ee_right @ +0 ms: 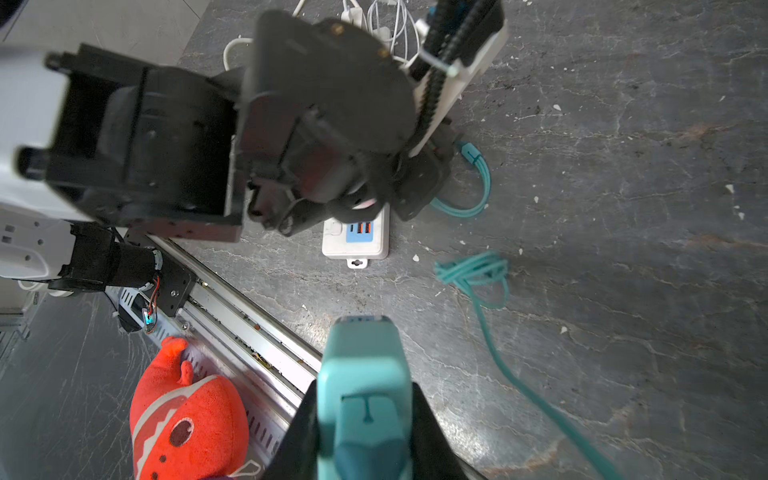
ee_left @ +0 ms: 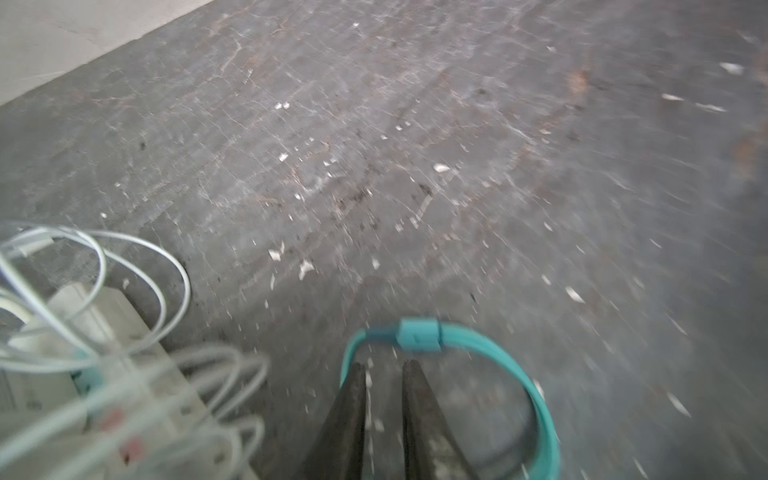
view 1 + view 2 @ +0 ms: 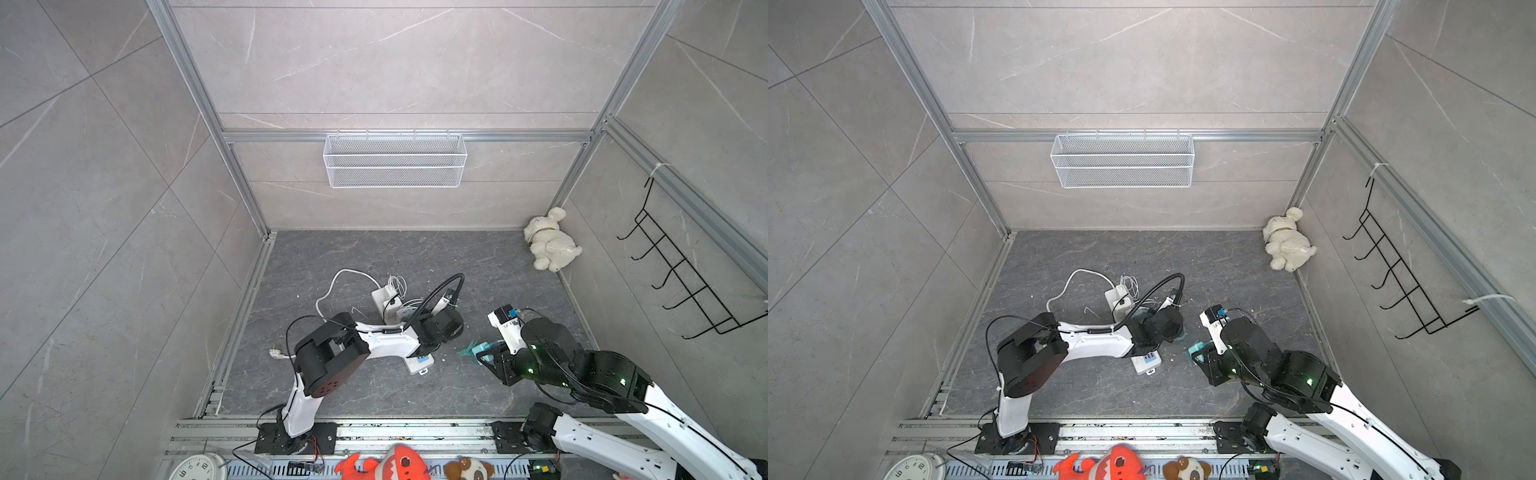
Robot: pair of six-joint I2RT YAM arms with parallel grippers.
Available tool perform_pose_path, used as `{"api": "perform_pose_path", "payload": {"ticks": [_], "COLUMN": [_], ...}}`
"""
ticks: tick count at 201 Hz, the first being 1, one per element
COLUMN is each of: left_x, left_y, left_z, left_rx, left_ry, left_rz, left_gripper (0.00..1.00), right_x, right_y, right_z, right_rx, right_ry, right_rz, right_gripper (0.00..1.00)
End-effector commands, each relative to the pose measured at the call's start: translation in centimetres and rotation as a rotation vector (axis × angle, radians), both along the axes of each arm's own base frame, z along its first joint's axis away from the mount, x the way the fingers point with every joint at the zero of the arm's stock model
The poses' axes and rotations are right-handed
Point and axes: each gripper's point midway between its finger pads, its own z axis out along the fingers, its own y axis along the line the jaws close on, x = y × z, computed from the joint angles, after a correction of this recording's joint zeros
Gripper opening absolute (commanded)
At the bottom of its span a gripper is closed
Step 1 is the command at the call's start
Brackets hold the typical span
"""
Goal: Insert the plug
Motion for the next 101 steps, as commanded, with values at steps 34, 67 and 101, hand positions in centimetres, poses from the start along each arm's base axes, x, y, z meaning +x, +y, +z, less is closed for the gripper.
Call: {"api": "perform_pose_path", "payload": {"ticks": [34, 67, 101], "left_x": [1.3, -1.2, -5.3], "left_y": [0.6, 0.7, 1.1], "left_z": [1.3, 4.5, 4.7], "left_rx": [0.159, 0.193, 0.271], "left_ry": [0.018, 0.071, 0.188], "left_rz": [0.051, 0.040, 0.029], "left_gripper": [0.22, 0.22, 0.22], "right_x": [-0.4, 0.4, 1.3], "right_y": [-1.0, -2.4, -3.2], "right_z": [-0.2, 0.0, 0.7], "right_rx": [0.015, -0.022, -0.065], "right_ry": [0.003, -0.018, -0.041], "right_rz": [-0.041, -0.133, -0.190], "right_gripper": [0.14, 0.16, 0.17]}}
